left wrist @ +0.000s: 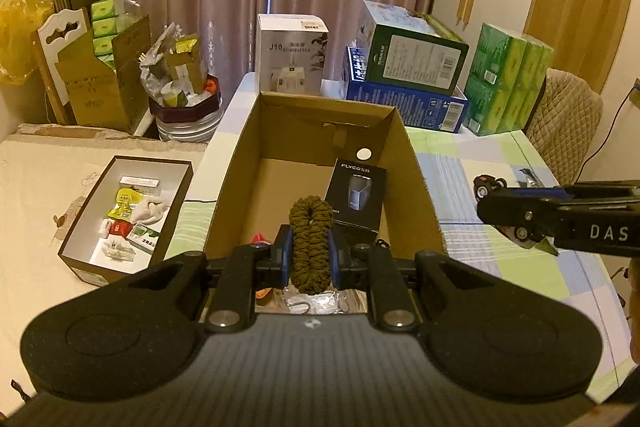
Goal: Organize objects
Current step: 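Open the left tool to drop the hair tie into the box while the right tool holds the car, then lower the black toy car into the cardboard box with the right tool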
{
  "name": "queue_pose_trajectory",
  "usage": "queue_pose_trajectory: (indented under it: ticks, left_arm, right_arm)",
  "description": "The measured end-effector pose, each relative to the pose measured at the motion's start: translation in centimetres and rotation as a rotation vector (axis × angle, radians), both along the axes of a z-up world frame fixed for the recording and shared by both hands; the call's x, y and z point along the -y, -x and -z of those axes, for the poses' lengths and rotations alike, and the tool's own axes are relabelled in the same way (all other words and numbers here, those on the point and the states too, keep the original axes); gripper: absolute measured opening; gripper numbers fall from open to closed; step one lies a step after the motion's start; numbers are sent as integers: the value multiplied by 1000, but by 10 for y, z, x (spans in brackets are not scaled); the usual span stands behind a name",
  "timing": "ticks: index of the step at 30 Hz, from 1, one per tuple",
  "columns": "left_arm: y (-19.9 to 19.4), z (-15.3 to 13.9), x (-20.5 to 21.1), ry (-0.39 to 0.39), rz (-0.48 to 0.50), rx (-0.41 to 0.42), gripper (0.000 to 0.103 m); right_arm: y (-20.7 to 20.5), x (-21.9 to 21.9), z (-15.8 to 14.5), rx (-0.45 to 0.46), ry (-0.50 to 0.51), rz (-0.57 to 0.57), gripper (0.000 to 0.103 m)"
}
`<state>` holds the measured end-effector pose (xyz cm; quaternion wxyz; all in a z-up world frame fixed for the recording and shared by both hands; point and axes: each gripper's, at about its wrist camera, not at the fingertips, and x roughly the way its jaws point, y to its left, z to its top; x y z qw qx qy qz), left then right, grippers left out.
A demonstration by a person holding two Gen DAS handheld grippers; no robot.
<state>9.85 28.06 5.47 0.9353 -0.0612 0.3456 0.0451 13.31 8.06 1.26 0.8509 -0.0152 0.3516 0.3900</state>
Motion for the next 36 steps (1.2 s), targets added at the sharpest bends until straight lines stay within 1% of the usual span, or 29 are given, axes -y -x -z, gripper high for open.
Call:
queue_pose_trajectory:
  ticks: [1,2,3,4,5,10,23,33,36]
  left_arm:
    - [-3,1,0,1,3,-2,16]
    - [-6,3,-1,1,7,-5,21]
    - [-10,5,-2,0,6,-7,30]
    - [-11,6,-3,-2,2,-3,36]
    - [-13,7,-4,-2,-1,0,44]
    - [-12,9,-10,-2,-11,2,44]
    - [3,8,-18,2,-33,-3,44]
    - [7,10,-21,9,-39,-2,45]
    - [7,11,-22,12,-43,-2,46]
  right_arm:
    - [-1,-1,1,-3,0,2,27]
    - [-3,-1,2,-5,-1,4,27]
    - [-3,-2,3,-8,-2,7,27]
    - [-4,-2,3,-10,-3,9,27]
    - [-5,-1,4,-13,-4,11,27]
    - [-7,0,6,-22,-4,19,27]
    - [-7,-9,5,-28,-9,6,27]
    - [-11,-21,15,-56,-7,0,28]
    - [-15,-24,18,-60,-28,2,28]
